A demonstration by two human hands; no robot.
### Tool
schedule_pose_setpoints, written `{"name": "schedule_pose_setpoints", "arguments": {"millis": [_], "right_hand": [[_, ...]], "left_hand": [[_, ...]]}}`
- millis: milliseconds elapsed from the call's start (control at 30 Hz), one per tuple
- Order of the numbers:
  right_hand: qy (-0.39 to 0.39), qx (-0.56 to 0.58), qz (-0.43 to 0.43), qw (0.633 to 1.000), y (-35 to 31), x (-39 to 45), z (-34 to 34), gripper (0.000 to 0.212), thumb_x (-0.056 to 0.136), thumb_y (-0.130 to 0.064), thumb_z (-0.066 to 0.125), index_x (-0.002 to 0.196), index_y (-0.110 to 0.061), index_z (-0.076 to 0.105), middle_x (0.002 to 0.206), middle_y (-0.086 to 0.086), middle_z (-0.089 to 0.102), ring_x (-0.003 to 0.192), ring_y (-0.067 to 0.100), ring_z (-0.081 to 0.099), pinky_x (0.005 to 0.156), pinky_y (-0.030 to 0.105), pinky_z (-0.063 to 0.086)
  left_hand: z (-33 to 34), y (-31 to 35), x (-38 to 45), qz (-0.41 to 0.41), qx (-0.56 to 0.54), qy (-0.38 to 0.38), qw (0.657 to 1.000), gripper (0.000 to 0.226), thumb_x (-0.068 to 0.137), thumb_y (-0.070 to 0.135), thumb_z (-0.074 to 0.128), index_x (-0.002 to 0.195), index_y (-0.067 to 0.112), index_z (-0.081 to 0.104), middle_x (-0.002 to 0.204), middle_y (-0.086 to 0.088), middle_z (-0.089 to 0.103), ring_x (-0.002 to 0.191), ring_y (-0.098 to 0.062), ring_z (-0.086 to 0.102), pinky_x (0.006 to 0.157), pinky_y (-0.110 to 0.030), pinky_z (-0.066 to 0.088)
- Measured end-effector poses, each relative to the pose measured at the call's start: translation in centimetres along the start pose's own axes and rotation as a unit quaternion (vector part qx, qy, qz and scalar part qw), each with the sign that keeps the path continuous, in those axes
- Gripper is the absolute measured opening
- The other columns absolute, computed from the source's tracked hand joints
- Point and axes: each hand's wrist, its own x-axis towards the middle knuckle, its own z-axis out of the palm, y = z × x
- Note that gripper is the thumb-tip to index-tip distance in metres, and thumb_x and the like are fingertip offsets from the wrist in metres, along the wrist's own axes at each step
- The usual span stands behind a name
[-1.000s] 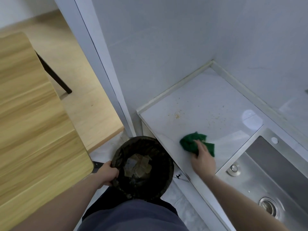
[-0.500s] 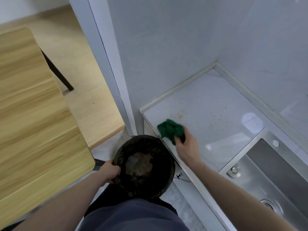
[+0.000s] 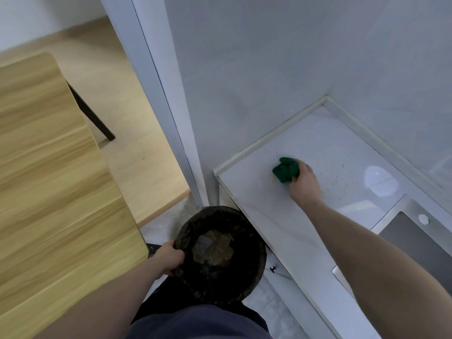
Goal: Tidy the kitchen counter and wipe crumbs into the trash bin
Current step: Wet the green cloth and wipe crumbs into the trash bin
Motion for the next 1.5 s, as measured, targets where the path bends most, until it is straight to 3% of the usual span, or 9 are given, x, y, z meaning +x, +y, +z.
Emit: {"name": "schedule_pose_setpoints", "arguments": {"millis": [167,267,567,767,833,967,1167,1300,1500], "right_hand": [[-0.093,-0.023,-0.001,0.995,-1.1,0.3,3.1,0.066,0.09,0.006,0.049,0.152,-0.013,0.042,0.158,0.012,0.039,0.144,0.035,0.037,0.118,0.045,0.034],[-0.108,-0.047,-0.002,0.993,-1.1,-1.2,4.8,0.068,0.091,0.005,0.048,0.155,-0.017,0.038,0.165,0.005,0.029,0.152,0.032,0.024,0.123,0.047,0.027],[-0.171,-0.064,-0.106,0.977,-0.7,-11.1,6.0,0.066,0.082,-0.005,0.057,0.145,-0.026,0.052,0.153,-0.001,0.049,0.144,0.026,0.039,0.121,0.036,0.025],[-0.234,0.092,-0.028,0.967,-2.7,-16.9,7.0,0.059,0.086,-0.008,0.05,0.136,-0.039,0.056,0.128,-0.008,0.063,0.12,0.018,0.057,0.105,0.029,0.045],[-0.209,0.145,-0.007,0.967,-3.1,-17.0,6.5,0.05,0.089,-0.008,0.051,0.128,-0.039,0.059,0.116,-0.011,0.065,0.111,0.016,0.061,0.095,0.029,0.049],[-0.126,0.206,-0.004,0.97,-2.8,-15.4,3.8,0.05,0.088,-0.004,0.054,0.123,-0.04,0.061,0.11,-0.014,0.069,0.105,0.009,0.063,0.097,0.031,0.052],[0.001,0.203,0.006,0.979,-1.0,-8.4,-1.1,0.056,0.089,-0.004,0.052,0.134,-0.035,0.057,0.122,-0.007,0.069,0.111,0.014,0.063,0.101,0.036,0.05],[0.024,0.18,0.0,0.983,-0.8,-3.8,-1.9,0.055,0.089,-0.01,0.046,0.14,-0.03,0.054,0.134,-0.003,0.063,0.119,0.016,0.057,0.104,0.033,0.044],[0.038,0.131,0.03,0.99,-1.9,2.5,-1.1,0.056,0.088,0.0,0.041,0.138,-0.02,0.056,0.137,0.011,0.059,0.123,0.032,0.056,0.102,0.034,0.044]], "left_hand": [[-0.2,0.1,0.5,-0.009,-0.002,-0.007,1.0,0.048,0.086,0.007,0.047,0.132,0.02,0.049,0.106,-0.016,0.069,0.093,-0.036,0.073,0.076,-0.055,0.063],[-0.4,0.4,0.6,-0.008,0.001,-0.013,1.0,0.045,0.087,0.006,0.048,0.131,0.02,0.049,0.107,-0.016,0.068,0.096,-0.037,0.072,0.078,-0.057,0.061],[-0.8,0.9,0.9,-0.001,-0.017,-0.011,1.0,0.043,0.084,0.0,0.043,0.123,0.014,0.055,0.107,-0.02,0.068,0.093,-0.038,0.072,0.073,-0.057,0.063],[-0.8,0.9,1.2,-0.002,-0.011,-0.008,1.0,0.044,0.081,-0.001,0.042,0.122,0.012,0.055,0.106,-0.019,0.066,0.091,-0.038,0.07,0.069,-0.057,0.063],[-0.8,0.8,1.3,-0.002,-0.006,-0.006,1.0,0.045,0.079,-0.001,0.043,0.12,0.011,0.056,0.106,-0.019,0.065,0.09,-0.038,0.07,0.068,-0.057,0.063],[-0.8,0.8,1.1,-0.003,-0.011,-0.007,1.0,0.051,0.076,-0.003,0.043,0.123,0.011,0.054,0.108,-0.018,0.064,0.088,-0.039,0.071,0.062,-0.051,0.064],[-0.6,0.8,0.4,-0.006,-0.019,-0.011,1.0,0.049,0.08,-0.005,0.042,0.125,0.012,0.053,0.111,-0.019,0.064,0.093,-0.039,0.07,0.066,-0.05,0.064],[-0.8,1.1,0.4,-0.01,-0.017,-0.021,1.0,0.05,0.08,-0.007,0.041,0.125,0.012,0.053,0.113,-0.018,0.062,0.097,-0.038,0.069,0.07,-0.052,0.064],[-1.6,1.7,1.0,-0.02,-0.037,-0.025,0.999,0.053,0.074,-0.006,0.042,0.123,0.012,0.056,0.114,-0.02,0.063,0.094,-0.041,0.071,0.07,-0.054,0.064]]}}
